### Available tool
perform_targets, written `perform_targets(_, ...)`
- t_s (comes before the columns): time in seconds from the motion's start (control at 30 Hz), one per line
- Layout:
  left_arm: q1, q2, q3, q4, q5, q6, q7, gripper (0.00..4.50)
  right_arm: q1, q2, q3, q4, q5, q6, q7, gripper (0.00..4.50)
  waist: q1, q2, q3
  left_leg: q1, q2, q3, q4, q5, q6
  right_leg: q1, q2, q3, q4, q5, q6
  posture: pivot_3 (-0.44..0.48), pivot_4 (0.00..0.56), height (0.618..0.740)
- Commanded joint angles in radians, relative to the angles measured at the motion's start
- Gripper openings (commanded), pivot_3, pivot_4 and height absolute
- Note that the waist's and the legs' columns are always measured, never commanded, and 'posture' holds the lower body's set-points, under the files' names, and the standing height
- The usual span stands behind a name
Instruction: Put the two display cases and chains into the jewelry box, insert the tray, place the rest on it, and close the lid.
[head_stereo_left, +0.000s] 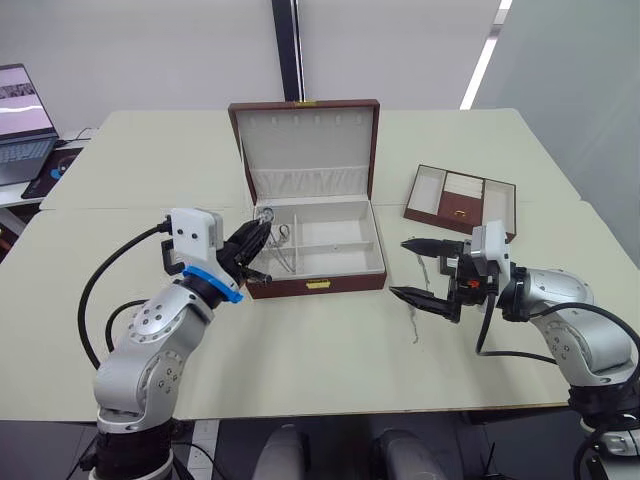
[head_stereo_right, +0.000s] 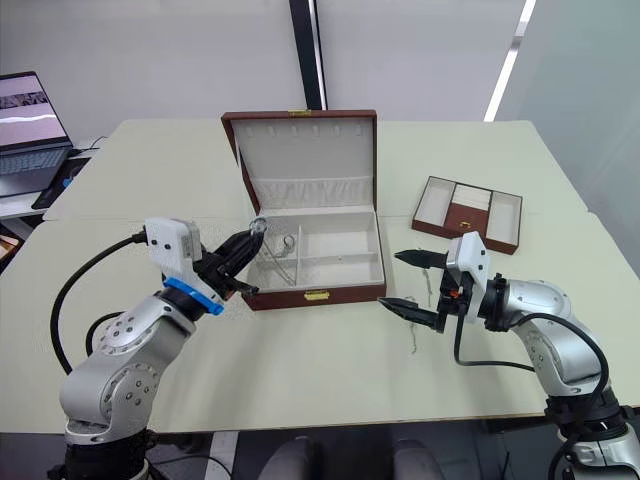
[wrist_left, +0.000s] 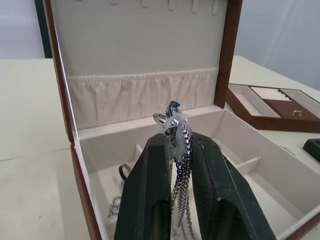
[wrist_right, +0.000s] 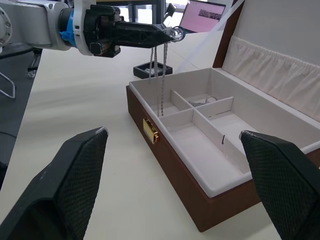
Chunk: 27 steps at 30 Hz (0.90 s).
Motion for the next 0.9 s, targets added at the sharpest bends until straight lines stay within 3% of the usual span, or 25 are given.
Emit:
perform_targets(0.03,0.004,-0.01,-0.007,-0.015,0.012,-0.036,-0.002,0.28,-0.01,-0.01,-0.025,-0.011,0.01,-0.004,0.006,4.5,0.0,0.0,0.0,0.0,0.0,0.0,0.0,0.0,0.0,0.0,0.0,0.0,0.0,0.0,0.0,0.0,0.15,0.74)
perform_targets(0.33,0.008,-0.028,-0.002,-0.004,0.023,-0.043,0.0,0.28,-0.019,-0.014,-0.023,-0.002,0.009,-0.002,0.009,4.5,0.0,0.0,0.0,0.0,0.0,0.0,0.0,0.0,0.0,0.0,0.0,0.0,0.0,0.0,0.0,0.0,0.15,0.74)
perform_targets(0.73,0.0,-0.037,-0.005,0.0,0.021,-0.04,0.004,4.07,-0.031,-0.01,-0.02,0.011,0.005,-0.004,0.011,4.5,0.0,0.0,0.0,0.0,0.0,0.0,0.0,0.0,0.0,0.0,0.0,0.0,0.0,0.0,0.0,0.0,0.15,0.74)
perform_targets(0.8,0.0,-0.038,-0.005,0.001,0.021,-0.039,0.004,4.4,-0.031,-0.01,-0.019,0.012,0.004,-0.004,0.011,4.5,0.0,0.0,0.0,0.0,0.0,0.0,0.0,0.0,0.0,0.0,0.0,0.0,0.0,0.0,0.0,0.0,0.15,0.74)
perform_targets(0.9,0.017,-0.032,0.003,0.005,0.014,-0.037,-0.007,4.4,-0.025,-0.01,-0.021,0.02,0.001,-0.007,0.009,4.5,0.0,0.0,0.0,0.0,0.0,0.0,0.0,0.0,0.0,0.0,0.0,0.0,0.0,0.0,0.0,0.0,0.15,0.74)
